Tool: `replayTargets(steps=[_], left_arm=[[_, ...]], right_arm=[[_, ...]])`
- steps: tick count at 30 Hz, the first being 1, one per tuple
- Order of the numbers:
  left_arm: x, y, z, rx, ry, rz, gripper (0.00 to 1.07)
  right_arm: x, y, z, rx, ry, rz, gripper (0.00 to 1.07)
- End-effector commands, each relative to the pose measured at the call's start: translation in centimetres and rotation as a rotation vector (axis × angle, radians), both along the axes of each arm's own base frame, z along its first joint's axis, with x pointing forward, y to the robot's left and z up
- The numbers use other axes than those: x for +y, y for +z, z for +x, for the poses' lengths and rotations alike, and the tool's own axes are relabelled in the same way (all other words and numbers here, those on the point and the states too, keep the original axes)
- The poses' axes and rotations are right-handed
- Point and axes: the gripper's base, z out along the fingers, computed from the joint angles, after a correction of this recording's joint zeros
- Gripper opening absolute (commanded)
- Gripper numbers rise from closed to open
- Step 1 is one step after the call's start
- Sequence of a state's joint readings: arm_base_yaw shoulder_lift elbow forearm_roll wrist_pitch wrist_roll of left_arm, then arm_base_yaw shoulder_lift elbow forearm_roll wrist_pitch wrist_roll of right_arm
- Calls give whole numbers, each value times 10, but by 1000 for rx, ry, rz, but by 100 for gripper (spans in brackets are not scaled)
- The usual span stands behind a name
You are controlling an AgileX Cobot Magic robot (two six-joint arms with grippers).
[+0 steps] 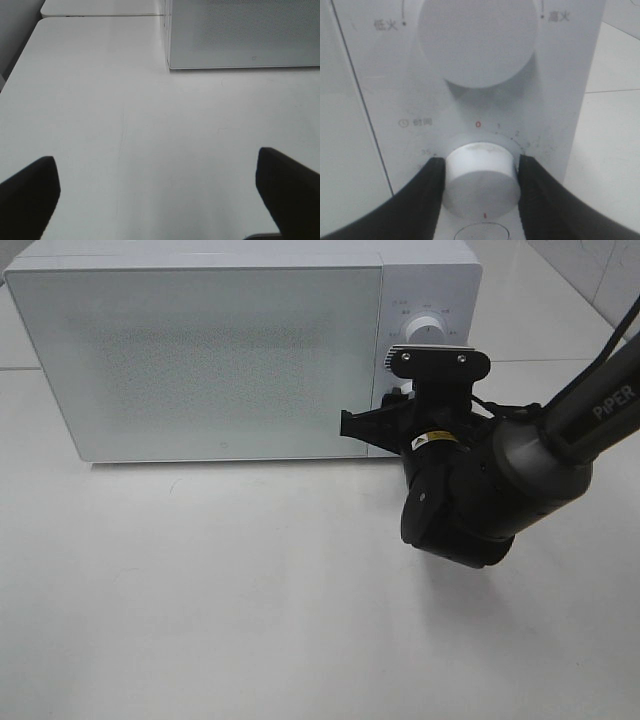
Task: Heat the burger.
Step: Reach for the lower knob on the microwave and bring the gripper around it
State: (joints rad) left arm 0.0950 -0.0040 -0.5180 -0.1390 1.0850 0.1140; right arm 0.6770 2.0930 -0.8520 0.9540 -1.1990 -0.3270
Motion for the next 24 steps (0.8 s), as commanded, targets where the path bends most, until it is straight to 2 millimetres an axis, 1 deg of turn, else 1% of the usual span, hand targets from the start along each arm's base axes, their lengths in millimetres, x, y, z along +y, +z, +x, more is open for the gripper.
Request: replayTargets(steps=[1, 8, 13, 15, 16, 18, 21, 23, 24], left_arm=[[0, 1, -3, -35, 3, -6, 101], [0, 1, -3, -35, 3, -6, 101], [0, 1, -3, -35, 3, -6, 101], [0, 1, -3, -35, 3, -6, 101], [0, 1, -3, -35, 3, -6, 101], [0, 1, -3, -35, 3, -6, 101], [0, 1, -3, -35, 3, -6, 101], [0, 1, -3, -35, 3, -6, 101], [0, 1, -3, -35, 3, -6, 101]], right_arm=[[-8, 19, 5, -191, -79, -32, 1], [-7, 19, 5, -196, -72, -24, 1], [-5, 20, 5, -213, -54, 25, 1], [-5, 20, 6, -227, -53, 98, 0], [-5, 20, 6, -227, -53, 98, 0], [-1, 21, 6, -255, -26, 234, 0], [0, 21, 6, -261, -15, 264, 0], [4, 20, 7, -262, 2, 445, 0], [4, 20, 7, -262, 2, 445, 0]])
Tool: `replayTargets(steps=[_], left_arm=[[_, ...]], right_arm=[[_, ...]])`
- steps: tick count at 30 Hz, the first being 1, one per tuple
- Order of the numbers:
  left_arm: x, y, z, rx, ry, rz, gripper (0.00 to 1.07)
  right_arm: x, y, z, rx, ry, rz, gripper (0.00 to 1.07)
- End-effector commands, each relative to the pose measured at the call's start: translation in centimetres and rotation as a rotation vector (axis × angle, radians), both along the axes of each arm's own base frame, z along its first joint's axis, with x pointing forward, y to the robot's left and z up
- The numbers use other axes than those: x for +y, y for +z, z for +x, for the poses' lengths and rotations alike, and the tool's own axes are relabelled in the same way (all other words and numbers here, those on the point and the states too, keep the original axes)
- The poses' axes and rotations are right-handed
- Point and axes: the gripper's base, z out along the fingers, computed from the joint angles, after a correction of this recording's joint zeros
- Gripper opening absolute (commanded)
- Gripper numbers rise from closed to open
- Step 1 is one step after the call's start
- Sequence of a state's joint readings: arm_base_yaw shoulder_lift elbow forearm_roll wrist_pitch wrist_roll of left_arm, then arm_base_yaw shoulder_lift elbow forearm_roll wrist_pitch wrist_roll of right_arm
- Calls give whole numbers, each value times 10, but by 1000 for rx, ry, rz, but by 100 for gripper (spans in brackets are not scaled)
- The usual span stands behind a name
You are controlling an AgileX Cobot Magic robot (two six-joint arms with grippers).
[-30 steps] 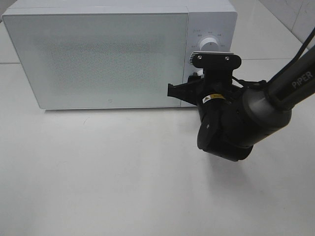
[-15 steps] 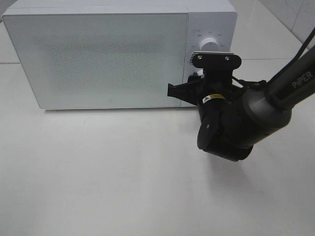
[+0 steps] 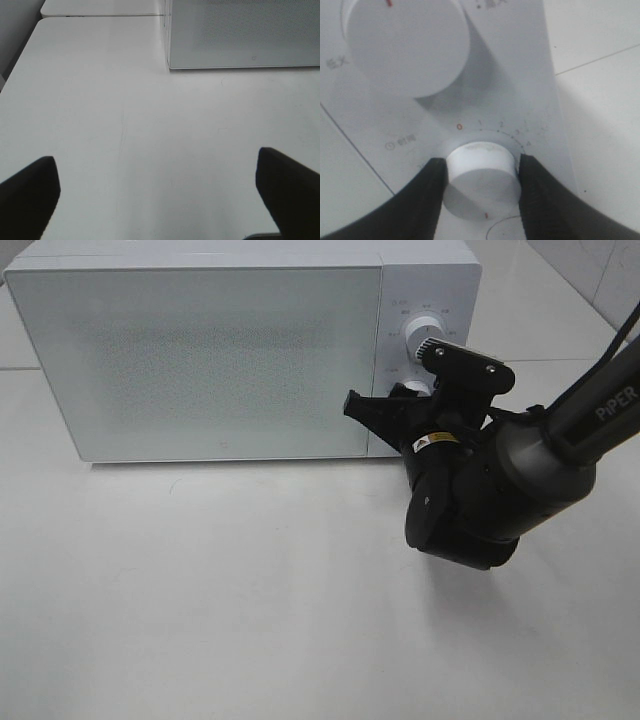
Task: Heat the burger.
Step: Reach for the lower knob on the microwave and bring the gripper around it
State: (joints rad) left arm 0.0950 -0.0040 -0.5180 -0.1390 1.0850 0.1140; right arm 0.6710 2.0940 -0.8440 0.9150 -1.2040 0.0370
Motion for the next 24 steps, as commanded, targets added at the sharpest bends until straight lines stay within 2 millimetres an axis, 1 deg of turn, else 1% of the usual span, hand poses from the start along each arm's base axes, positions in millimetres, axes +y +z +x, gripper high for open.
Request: replayTargets(steps=[1, 2, 3, 5, 6, 7, 8, 9, 10, 11, 13, 14, 15, 16, 17, 19, 22, 24], left_arm=[[0, 1, -3, -35, 3, -6, 101], [0, 1, -3, -35, 3, -6, 101], [0, 1, -3, -35, 3, -6, 101], [0, 1, -3, -35, 3, -6, 101], [0, 1, -3, -35, 3, -6, 101], [0, 1, -3, -35, 3, -6, 101], [0, 1, -3, -35, 3, -6, 101], [0, 1, -3, -35, 3, -6, 101], [0, 1, -3, -35, 3, -6, 101], [0, 1, -3, -35, 3, -6, 101], [0, 1, -3, -35, 3, -6, 101], [0, 1, -3, -35, 3, -6, 101], [0, 1, -3, -35, 3, -6, 101], [0, 1, -3, -35, 3, -6, 101], [0, 1, -3, -35, 3, -6, 101], [0, 1, -3, -35, 3, -6, 101], [0, 1, -3, -35, 3, -6, 101], [0, 1, -3, -35, 3, -6, 101]], right_arm=[[5, 20, 7, -208, 22, 145, 0], [7, 19, 7, -203, 38, 231, 0], [7, 19, 7, -203, 38, 231, 0], [11, 18, 6, -196, 73, 328, 0], [11, 18, 6, -196, 73, 328, 0], [13, 18, 6, -197, 89, 363, 0], [16, 18, 6, -201, 119, 422, 0], [16, 18, 6, -201, 119, 422, 0], [18, 18, 5, -202, 148, 475, 0], [18, 18, 5, -202, 148, 475, 0], [22, 19, 4, -204, 178, 580, 0], [22, 19, 4, -204, 178, 580, 0], [23, 20, 4, -213, 190, 620, 0], [24, 23, 4, -238, 207, 694, 0], [24, 23, 4, -238, 207, 694, 0], [25, 27, 4, -269, 222, 770, 0], [26, 27, 4, -265, 224, 817, 0], [26, 27, 3, -259, 225, 899, 0]])
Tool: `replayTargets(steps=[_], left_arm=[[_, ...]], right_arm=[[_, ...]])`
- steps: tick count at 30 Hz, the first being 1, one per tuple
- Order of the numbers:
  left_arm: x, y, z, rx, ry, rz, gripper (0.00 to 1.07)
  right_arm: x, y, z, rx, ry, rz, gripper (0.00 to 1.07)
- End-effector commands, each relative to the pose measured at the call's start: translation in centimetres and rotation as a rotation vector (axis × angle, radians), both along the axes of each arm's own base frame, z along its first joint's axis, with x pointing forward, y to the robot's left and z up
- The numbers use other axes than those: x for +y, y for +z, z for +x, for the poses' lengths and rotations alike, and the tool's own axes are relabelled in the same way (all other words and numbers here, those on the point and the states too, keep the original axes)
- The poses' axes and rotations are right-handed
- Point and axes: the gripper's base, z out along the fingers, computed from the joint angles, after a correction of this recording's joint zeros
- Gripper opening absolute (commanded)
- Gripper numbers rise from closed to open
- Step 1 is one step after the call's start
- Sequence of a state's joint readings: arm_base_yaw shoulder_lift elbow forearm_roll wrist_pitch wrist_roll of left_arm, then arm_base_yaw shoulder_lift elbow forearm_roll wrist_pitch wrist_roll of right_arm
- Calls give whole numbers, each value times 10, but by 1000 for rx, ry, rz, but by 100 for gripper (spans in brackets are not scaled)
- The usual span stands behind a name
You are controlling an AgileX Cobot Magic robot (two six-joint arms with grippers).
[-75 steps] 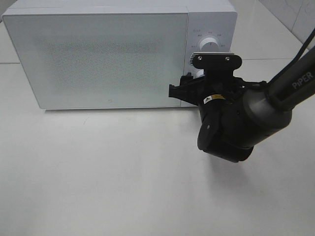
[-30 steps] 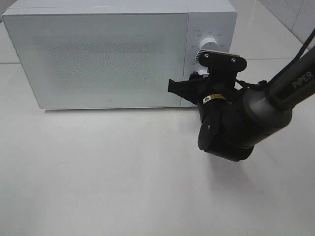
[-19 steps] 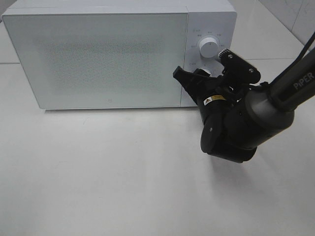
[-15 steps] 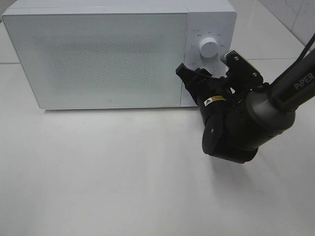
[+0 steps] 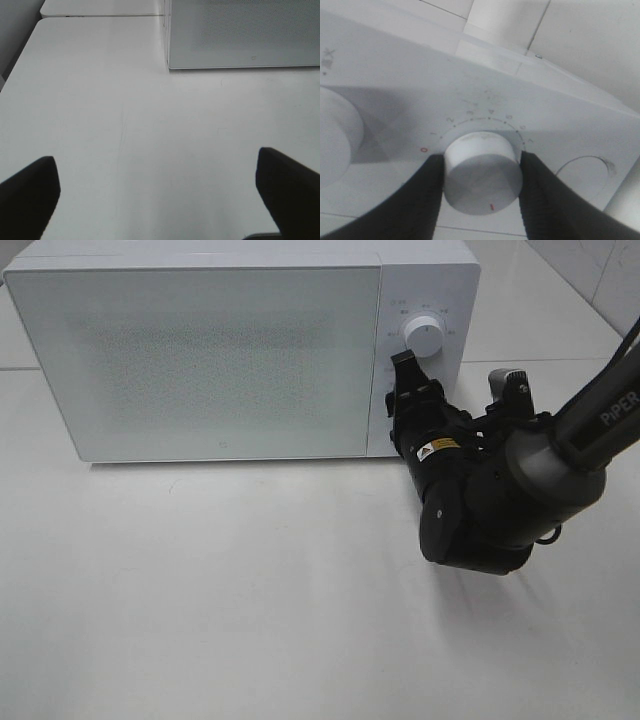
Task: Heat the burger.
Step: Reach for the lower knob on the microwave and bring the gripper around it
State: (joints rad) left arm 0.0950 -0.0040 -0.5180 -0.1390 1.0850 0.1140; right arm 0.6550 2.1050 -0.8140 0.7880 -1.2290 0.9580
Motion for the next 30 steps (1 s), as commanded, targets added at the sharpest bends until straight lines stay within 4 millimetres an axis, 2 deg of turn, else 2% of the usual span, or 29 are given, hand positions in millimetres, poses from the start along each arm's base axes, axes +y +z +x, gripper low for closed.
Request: replayTargets(steps=[1, 9, 20, 24, 26, 27, 28, 29, 30], left_arm=[[0, 1, -3, -35, 3, -6, 101], [0, 1, -3, -35, 3, -6, 101], [0, 1, -3, -35, 3, -6, 101], [0, 1, -3, -35, 3, -6, 101], [0, 1, -3, -35, 3, -6, 101], [0, 1, -3, -35, 3, -6, 101], [0, 1, -3, -35, 3, -6, 101], [0, 1, -3, -35, 3, -6, 101], [0, 1, -3, -35, 3, -6, 101]], right_arm=[[27, 31, 5, -260, 209, 51, 0], [27, 31, 5, -246, 205, 288, 0], [26, 31, 5, -242, 191, 335, 0], [26, 31, 5, -241, 186, 306, 4], [14, 22, -1, -205, 121, 248, 18], [14, 22, -1, -205, 121, 248, 18], [10, 19, -3, -194, 96, 238, 33], [10, 19, -3, -194, 96, 238, 33], [4, 15, -6, -174, 54, 230, 53]])
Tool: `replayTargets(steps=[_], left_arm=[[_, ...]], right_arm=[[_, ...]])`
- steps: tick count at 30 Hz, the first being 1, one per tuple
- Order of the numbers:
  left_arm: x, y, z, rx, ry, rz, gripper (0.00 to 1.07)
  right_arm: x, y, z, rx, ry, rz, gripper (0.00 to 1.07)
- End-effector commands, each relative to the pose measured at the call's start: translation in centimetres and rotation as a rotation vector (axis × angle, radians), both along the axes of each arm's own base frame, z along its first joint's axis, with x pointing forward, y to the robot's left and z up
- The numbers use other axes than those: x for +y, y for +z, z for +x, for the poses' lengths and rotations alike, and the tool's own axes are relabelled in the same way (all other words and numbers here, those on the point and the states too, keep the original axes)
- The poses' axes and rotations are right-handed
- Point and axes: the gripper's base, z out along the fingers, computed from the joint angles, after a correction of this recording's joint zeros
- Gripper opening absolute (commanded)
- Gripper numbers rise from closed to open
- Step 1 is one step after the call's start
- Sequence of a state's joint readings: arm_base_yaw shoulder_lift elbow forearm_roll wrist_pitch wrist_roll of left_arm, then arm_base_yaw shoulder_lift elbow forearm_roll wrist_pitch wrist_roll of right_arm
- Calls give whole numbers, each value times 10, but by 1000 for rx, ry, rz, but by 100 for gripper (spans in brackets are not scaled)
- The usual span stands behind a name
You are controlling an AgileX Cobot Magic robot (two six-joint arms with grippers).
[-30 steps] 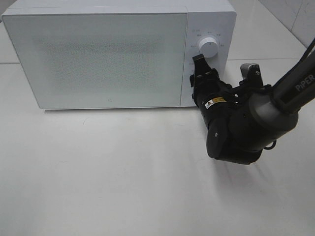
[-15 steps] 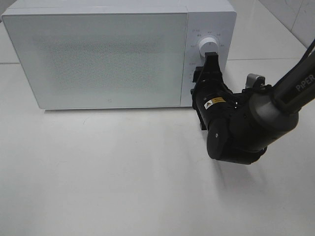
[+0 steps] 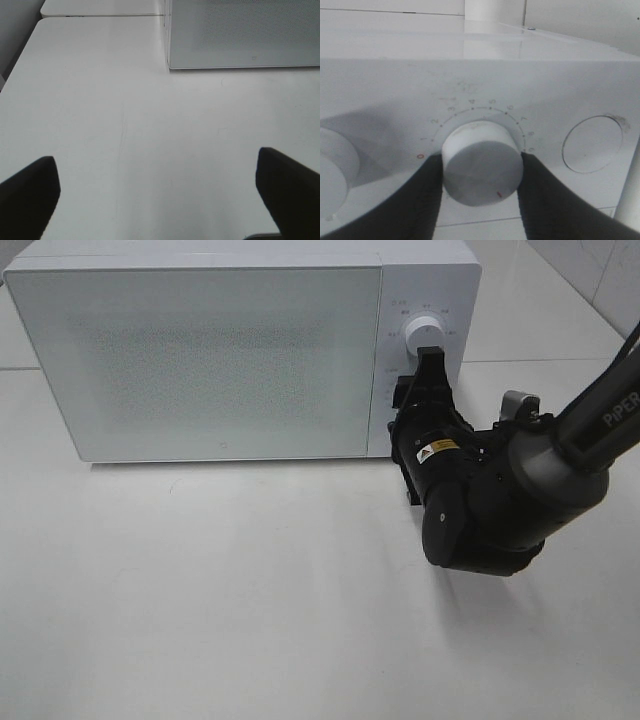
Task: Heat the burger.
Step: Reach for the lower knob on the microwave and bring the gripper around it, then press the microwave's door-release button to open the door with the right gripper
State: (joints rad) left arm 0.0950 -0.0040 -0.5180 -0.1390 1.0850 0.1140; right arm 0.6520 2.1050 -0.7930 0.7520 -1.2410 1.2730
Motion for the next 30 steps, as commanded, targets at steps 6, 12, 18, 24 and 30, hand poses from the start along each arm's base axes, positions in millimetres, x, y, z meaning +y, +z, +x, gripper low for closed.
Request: replayTargets(steps=[6, 12, 18, 24, 30], left_arm=[[0, 1, -3, -35, 3, -6, 101], [0, 1, -3, -35, 3, -6, 101], [0, 1, -3, -35, 3, -6, 101], [0, 1, -3, -35, 3, -6, 101], [0, 1, -3, -35, 3, -6, 101]], right_arm=[[-4, 12, -7, -133, -7, -90, 77], [-11, 18, -17, -125, 0, -121, 75], [-17, 27, -33, -103, 74, -186, 75], [-23, 33, -46, -45, 129, -268, 75], [-25, 47, -57, 28, 251, -487, 75]])
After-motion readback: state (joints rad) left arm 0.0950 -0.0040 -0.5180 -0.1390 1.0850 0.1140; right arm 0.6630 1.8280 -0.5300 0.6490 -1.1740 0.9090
